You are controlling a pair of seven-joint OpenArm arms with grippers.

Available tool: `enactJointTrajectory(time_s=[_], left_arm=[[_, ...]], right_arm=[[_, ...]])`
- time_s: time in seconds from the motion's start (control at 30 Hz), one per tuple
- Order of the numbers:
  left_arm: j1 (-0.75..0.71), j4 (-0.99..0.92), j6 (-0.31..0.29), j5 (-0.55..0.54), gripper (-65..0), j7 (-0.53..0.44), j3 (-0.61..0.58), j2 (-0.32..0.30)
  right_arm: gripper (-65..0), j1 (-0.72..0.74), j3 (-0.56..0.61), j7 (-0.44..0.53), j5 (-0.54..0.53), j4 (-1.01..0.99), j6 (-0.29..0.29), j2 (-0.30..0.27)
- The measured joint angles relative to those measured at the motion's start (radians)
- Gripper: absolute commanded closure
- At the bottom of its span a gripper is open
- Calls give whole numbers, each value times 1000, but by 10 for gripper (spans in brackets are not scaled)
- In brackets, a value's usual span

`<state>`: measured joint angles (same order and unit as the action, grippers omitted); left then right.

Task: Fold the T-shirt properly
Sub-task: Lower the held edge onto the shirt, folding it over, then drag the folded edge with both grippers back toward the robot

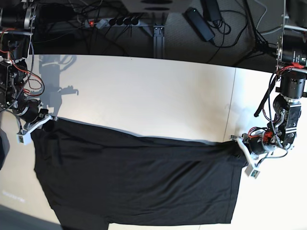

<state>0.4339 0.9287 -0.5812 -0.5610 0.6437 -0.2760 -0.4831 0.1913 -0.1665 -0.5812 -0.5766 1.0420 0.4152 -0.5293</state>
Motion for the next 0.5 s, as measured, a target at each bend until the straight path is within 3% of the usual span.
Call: enactJointTrajectory(time_s=[0.23, 0.5], left_arm=[[-174, 244, 0, -57, 0, 57, 9, -82], [-325, 408, 0, -55, 0, 60, 183, -88]], right_arm=[[0, -197, -29, 16, -8, 177, -1, -2], [0, -399, -85, 1, -18, 374, 0, -2]])
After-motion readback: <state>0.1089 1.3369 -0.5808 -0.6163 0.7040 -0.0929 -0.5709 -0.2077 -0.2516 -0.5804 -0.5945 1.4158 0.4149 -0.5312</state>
